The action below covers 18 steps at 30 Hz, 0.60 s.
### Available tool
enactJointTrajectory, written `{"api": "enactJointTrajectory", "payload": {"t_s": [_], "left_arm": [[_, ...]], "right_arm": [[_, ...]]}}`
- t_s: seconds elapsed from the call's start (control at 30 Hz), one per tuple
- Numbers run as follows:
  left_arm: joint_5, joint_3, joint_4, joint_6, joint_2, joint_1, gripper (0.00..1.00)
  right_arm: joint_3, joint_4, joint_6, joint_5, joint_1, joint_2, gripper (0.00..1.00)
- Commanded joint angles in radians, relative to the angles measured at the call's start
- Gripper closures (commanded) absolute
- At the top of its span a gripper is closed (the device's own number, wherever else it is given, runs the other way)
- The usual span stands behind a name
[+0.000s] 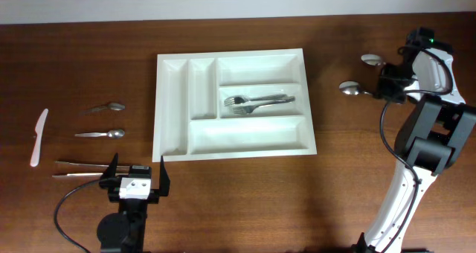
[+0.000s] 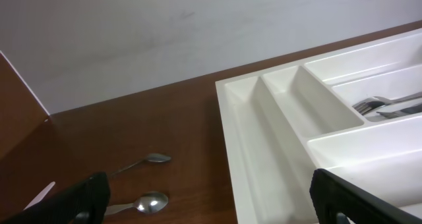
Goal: Pack container
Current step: 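Lower and close the right gripper on the spoon handle, then carry the spoon over the tray's upper right compartment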
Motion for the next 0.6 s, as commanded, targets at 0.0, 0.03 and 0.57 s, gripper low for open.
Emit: {"api": "enactJointTrajectory", "payload": {"t_s": [0.0,0.03,0.57], "left_arm": [[-0.003,-0.006,0.003,0.012,-0.005,0.003,0.01],[-0.003,-0.006,0.003,0.012,-0.005,0.003,0.01],[-0.003,-0.006,0.003,0.012,-0.005,0.003,0.01]], "right_arm": [[-0.011,0.05,-0.214,-0.069,0.023,0.05,0.96],[-0.01,0.058,-0.232,-0.073,0.026,0.05,0.96],[0.203,0.087,-0.324,-0.198,0.154,0.048,0.96]]}}
